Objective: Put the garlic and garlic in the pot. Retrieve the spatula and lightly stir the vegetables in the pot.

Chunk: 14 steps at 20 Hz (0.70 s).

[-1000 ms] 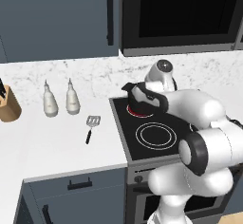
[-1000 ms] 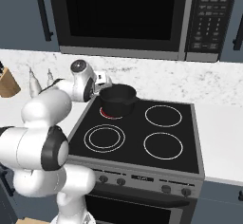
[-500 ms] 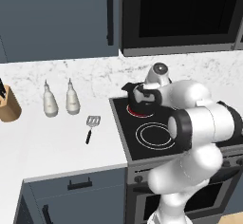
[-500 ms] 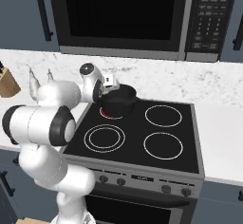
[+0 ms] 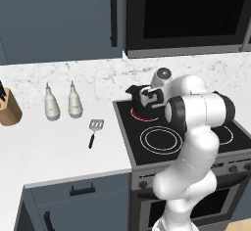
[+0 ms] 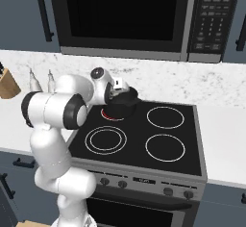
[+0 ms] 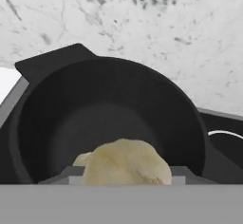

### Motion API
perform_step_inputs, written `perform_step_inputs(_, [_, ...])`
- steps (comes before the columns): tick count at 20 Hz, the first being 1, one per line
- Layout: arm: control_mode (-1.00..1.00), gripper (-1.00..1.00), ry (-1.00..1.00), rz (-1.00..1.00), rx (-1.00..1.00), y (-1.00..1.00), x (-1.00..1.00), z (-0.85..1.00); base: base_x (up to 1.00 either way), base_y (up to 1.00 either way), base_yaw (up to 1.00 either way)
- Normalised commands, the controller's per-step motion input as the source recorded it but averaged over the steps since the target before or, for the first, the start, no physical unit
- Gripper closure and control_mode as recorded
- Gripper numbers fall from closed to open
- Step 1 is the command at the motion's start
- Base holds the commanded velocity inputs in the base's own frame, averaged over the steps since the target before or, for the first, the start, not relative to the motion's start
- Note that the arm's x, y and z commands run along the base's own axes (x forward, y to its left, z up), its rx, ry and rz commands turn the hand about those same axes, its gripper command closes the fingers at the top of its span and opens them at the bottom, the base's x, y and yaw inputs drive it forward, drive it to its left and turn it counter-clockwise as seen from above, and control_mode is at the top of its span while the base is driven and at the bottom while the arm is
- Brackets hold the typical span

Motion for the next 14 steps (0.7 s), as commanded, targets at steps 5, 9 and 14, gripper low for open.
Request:
perform_step_inputs(5, [-1.0, 1.0, 0.0, -0.05, 0.0, -0.12, 0.56, -0.26, 0.0, 0.0, 0.0])
perform_step_inputs(9, [-1.0, 1.0, 0.0, -0.05, 0.0, -0.06, 0.48, -0.28, 0.0, 0.0, 0.0])
perform_step_inputs(14, [-1.0, -1.0, 0.0, -0.04, 0.0, 0.0, 0.33, -0.28, 0.0, 0.0, 0.0])
